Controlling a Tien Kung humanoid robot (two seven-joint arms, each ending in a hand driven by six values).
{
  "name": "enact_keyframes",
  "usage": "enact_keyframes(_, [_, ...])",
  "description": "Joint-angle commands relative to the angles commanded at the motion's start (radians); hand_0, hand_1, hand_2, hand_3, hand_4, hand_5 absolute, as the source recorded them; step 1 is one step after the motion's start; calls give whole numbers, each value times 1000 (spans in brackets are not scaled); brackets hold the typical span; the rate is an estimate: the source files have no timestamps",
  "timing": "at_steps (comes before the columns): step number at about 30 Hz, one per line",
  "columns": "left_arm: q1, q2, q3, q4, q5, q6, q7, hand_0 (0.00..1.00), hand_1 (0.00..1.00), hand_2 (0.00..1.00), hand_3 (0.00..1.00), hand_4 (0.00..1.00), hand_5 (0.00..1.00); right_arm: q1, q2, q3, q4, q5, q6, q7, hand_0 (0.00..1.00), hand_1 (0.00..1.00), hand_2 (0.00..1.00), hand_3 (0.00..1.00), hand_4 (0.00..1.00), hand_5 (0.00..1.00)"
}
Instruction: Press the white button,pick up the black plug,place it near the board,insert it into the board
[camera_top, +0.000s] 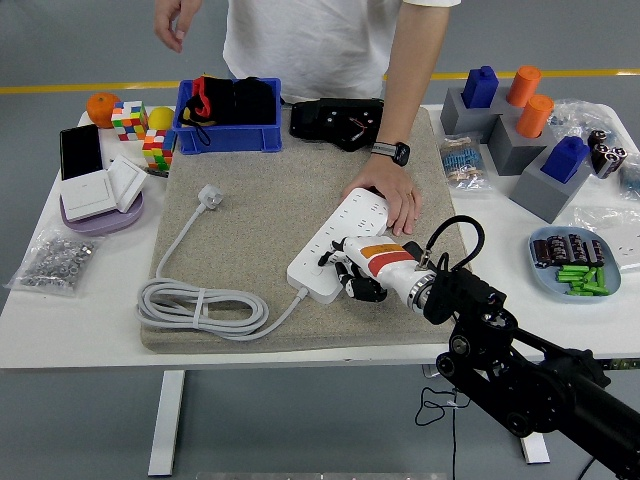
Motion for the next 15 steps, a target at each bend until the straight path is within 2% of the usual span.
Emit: enact_keyframes(15, [-3,-1,3,0,-3,0,-1,685,676,658,685,560,194,-1,-8,5,67,9,10,-12,2,2,37,655,338,2])
